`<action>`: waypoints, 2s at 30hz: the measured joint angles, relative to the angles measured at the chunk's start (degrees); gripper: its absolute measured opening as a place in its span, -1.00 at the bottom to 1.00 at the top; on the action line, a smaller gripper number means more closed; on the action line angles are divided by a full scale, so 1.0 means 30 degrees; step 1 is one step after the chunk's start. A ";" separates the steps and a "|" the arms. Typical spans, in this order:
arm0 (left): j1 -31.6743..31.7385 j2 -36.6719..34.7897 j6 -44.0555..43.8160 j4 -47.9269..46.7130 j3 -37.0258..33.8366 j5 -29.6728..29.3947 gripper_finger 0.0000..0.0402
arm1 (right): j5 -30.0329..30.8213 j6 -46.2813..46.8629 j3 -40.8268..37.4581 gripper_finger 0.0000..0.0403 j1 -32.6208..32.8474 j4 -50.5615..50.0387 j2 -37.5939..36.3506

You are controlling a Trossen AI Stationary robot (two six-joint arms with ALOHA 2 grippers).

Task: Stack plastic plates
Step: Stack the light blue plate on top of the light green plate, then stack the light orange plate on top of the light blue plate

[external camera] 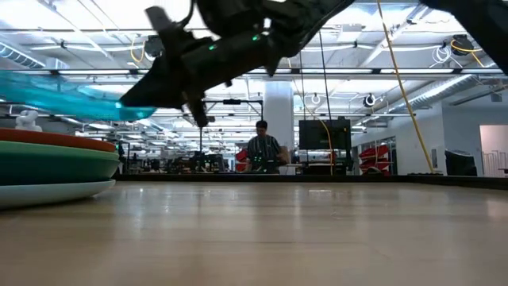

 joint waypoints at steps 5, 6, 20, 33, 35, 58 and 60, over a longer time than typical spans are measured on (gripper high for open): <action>0.0007 0.0000 0.0000 0.0003 0.0000 -0.0003 -0.44 | -0.0083 0.0288 0.3149 -1.00 -0.0340 -0.1705 0.1925; 0.0005 0.0000 0.0003 0.0000 0.0000 0.0004 -0.44 | -0.0083 0.0288 0.3700 -1.00 -0.0412 -0.2086 0.2244; 0.0000 0.0000 0.0007 -0.0051 0.0000 0.0014 -0.44 | 0.0520 -0.0128 0.6600 -0.98 -0.0566 -0.3848 0.4076; 0.0000 0.0000 0.0015 -0.0029 0.0000 0.0019 -0.44 | 0.0558 -0.0071 0.6594 -0.54 -0.0566 -0.4022 0.4052; 0.0000 0.0000 0.0015 -0.0023 0.0000 0.0018 -0.44 | 0.0558 -0.0069 0.6594 -0.48 -0.0566 -0.4022 0.4052; 0.0000 0.0000 -0.0510 -0.0028 0.0000 -0.0031 -0.44 | 0.1159 -0.1681 0.6572 -0.45 0.2320 -1.0596 0.2676; 0.0007 0.0000 -0.0510 -0.0015 0.0000 -0.0032 -0.44 | 0.1841 -0.1603 0.6572 -0.45 0.2627 -1.1759 0.2253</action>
